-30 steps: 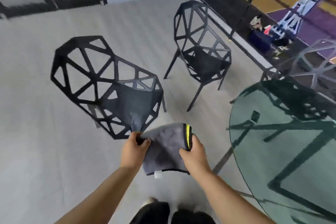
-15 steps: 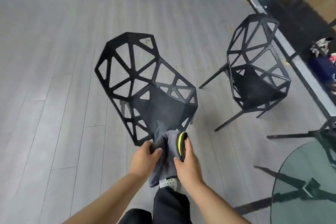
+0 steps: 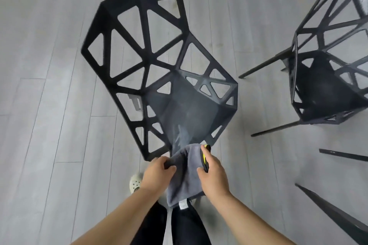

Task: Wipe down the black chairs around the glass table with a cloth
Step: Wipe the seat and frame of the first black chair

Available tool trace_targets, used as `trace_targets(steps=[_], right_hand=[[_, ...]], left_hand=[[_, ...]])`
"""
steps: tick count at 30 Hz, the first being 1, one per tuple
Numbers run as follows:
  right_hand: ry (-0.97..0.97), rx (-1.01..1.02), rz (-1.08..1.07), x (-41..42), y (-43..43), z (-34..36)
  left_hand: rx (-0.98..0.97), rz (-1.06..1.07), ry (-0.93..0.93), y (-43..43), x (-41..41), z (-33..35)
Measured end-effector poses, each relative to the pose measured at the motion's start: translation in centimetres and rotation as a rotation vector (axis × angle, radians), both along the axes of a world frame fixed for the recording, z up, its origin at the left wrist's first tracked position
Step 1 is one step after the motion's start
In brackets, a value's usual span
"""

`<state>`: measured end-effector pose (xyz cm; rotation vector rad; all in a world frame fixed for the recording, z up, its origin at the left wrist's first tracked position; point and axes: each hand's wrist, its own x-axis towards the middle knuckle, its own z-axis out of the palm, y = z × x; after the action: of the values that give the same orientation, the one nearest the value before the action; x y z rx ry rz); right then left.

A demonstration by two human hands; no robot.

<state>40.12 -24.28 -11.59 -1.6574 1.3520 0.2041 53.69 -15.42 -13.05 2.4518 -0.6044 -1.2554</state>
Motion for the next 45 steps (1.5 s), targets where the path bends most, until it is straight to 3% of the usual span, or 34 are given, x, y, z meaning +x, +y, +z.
trace_targets(steps=[8,10,12,16,19,27,35,37,40,43,45], right_hand=[[0.033,-0.082,-0.091,4.1,-3.1,-9.2],[0.047,-0.111,-0.085,4.5,-3.1,-10.9],[0.06,-0.161,-0.09,5.0,-2.9,-12.5],[0.1,-0.282,-0.229,6.0,-2.4,-13.8],[0.094,-0.303,-0.305,6.1,-2.4,-13.4],[0.06,-0.368,-0.22,7.9,-1.9,-11.4],[0.062,-0.462,0.141,14.0,1.1,-14.8],[0.103,-0.506,0.307,14.9,1.8,-17.1],[0.314,-0.476,0.543,15.6,3.7,-20.2],[0.397,-0.495,0.612,15.7,4.9,-21.9],[0.351,-0.535,0.671,15.2,4.3,-23.2]], left_hand=[[-0.055,0.09,0.004,-3.9,4.6,-9.5],[0.041,-0.105,-0.177,-3.4,5.6,-11.4],[0.127,-0.456,-0.36,-2.4,6.5,-13.0],[0.216,-0.882,-0.42,0.2,8.2,-15.9],[0.196,-1.039,-0.454,1.2,9.3,-16.4],[0.204,-1.015,-0.461,3.0,14.3,-15.2],[0.193,-1.054,-0.55,5.9,20.1,-15.6],[0.1,-0.987,-0.573,6.9,19.6,-16.4],[-0.028,-0.834,-0.517,8.1,17.8,-18.0],[-0.082,-0.74,-0.508,8.4,16.1,-19.5],[-0.101,-0.666,-0.526,8.0,15.1,-20.5]])
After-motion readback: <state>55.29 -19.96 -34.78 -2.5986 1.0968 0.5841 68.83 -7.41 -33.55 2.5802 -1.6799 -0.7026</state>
